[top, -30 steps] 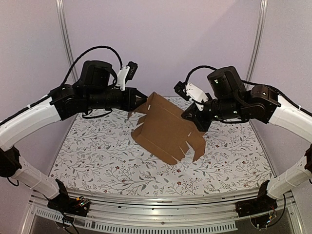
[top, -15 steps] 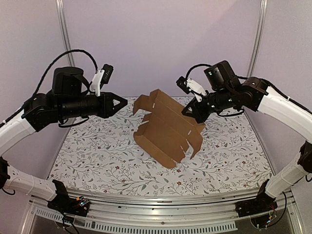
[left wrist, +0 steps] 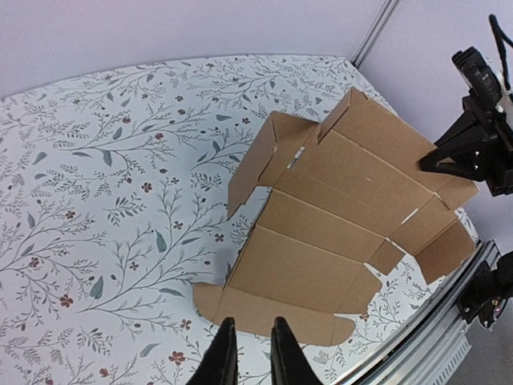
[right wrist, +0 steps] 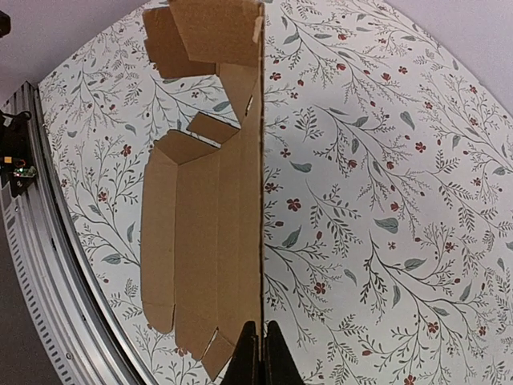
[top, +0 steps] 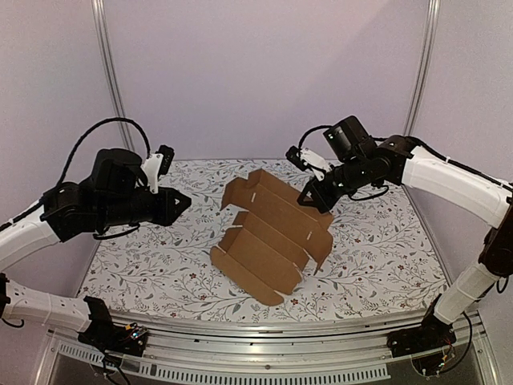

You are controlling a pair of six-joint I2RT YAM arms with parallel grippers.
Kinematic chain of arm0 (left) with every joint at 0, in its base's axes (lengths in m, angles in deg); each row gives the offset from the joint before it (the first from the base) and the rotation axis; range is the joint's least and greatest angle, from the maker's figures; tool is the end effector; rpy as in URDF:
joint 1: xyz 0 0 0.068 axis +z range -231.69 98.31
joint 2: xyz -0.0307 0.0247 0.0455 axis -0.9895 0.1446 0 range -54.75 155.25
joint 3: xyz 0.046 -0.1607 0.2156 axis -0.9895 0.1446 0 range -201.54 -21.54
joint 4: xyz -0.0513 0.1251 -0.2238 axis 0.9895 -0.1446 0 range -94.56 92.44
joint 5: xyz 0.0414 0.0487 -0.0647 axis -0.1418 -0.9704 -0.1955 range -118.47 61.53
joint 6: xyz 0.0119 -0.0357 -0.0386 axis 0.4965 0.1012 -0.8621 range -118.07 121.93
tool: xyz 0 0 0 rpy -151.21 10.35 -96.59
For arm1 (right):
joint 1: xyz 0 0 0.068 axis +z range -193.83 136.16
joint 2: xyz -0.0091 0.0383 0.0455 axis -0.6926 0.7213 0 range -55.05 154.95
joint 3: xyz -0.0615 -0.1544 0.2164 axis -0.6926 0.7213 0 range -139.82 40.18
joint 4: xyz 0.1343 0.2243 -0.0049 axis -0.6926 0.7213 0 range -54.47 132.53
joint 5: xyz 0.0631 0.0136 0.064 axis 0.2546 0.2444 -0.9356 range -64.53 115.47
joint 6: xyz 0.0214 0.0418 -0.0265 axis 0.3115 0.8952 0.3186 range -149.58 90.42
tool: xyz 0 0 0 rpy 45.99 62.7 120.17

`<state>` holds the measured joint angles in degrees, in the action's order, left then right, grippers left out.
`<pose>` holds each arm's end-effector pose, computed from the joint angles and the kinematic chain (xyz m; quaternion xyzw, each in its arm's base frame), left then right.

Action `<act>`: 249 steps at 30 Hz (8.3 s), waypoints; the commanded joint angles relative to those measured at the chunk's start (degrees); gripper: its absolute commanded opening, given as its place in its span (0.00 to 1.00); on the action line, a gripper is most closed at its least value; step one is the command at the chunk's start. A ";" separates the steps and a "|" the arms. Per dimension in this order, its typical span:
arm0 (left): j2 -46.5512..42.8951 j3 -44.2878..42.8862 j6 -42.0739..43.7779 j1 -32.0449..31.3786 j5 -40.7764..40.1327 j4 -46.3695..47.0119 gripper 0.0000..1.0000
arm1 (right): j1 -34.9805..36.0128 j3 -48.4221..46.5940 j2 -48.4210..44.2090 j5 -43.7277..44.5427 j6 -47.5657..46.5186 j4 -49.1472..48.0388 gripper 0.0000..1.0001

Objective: Fold the paper box

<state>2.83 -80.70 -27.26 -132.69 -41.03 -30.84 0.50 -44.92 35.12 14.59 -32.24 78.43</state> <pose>0.1410 -0.1616 0.3459 0.1119 0.8625 -0.2388 0.4319 0.2407 0.2446 0.3347 -0.4017 0.8386 0.2097 0.3022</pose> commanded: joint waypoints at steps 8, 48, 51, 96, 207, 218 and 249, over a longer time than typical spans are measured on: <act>3.91 5.96 -1.00 0.60 -6.48 5.52 0.15 | 1.49 1.27 1.20 4.90 -13.56 3.20 0.00; 25.45 12.46 -2.72 6.40 11.70 30.70 0.07 | 4.71 17.64 -5.85 6.48 -16.28 -11.36 0.00; 27.08 12.39 -2.21 6.84 14.45 34.74 0.07 | 5.19 18.87 -7.12 6.48 -16.37 -12.27 0.00; 34.24 17.61 -4.16 5.85 32.66 51.65 0.00 | 15.33 30.65 -6.00 32.01 -17.13 -24.80 0.00; 41.00 13.36 -1.95 -4.04 20.50 46.57 0.00 | 32.33 39.57 -2.35 62.06 -22.13 -25.22 0.00; 36.92 17.21 -2.65 -6.14 16.73 47.00 0.00 | 36.65 40.20 0.63 70.00 -23.10 -28.27 0.00; 33.29 19.79 1.35 -7.97 9.11 48.86 0.00 | 38.02 47.14 10.44 79.75 -47.10 -70.77 0.00</act>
<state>37.50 -60.17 -27.63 -140.30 -29.99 18.47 37.99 0.50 43.65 93.41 -73.96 17.29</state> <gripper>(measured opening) 0.006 0.007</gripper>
